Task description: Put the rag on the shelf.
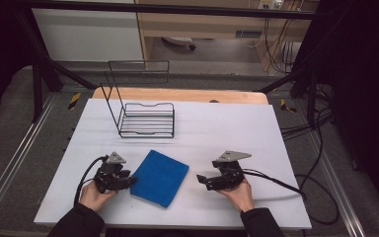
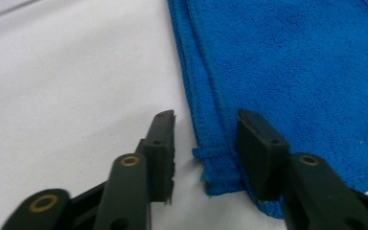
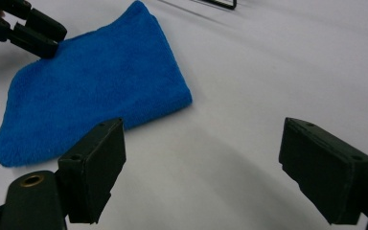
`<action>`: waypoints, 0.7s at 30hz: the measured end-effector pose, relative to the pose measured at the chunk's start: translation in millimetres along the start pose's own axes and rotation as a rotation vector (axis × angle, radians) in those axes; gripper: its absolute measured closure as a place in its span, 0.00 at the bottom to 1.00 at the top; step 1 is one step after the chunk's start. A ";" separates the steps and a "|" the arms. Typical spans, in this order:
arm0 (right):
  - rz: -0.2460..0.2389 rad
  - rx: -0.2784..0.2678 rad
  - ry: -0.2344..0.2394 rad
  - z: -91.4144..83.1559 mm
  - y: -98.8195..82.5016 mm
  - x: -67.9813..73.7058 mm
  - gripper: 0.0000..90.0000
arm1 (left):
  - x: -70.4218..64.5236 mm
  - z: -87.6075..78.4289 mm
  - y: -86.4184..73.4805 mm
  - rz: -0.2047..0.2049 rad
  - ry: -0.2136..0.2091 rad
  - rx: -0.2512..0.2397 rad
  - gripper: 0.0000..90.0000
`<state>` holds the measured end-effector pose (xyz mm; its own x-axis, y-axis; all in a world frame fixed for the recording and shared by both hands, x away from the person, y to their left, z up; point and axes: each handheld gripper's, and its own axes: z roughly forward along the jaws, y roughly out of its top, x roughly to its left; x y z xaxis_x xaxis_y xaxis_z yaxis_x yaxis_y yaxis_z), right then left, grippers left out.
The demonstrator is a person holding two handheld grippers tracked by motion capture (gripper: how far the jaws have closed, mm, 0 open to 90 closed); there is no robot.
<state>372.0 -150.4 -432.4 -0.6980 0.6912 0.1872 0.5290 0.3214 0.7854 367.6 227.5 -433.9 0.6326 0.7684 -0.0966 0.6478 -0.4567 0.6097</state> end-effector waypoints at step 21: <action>0.068 0.063 -0.022 47.6 8.8 36.9 0.47 | -1.0 3.6 -2.7 -0.027 -0.036 0.008 0.94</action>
<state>373.9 -91.2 -446.7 -0.6491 0.7265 0.2256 0.6049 0.3131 0.7322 366.8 226.4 -438.3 0.6296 0.7640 -0.1409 0.6680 -0.4398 0.6003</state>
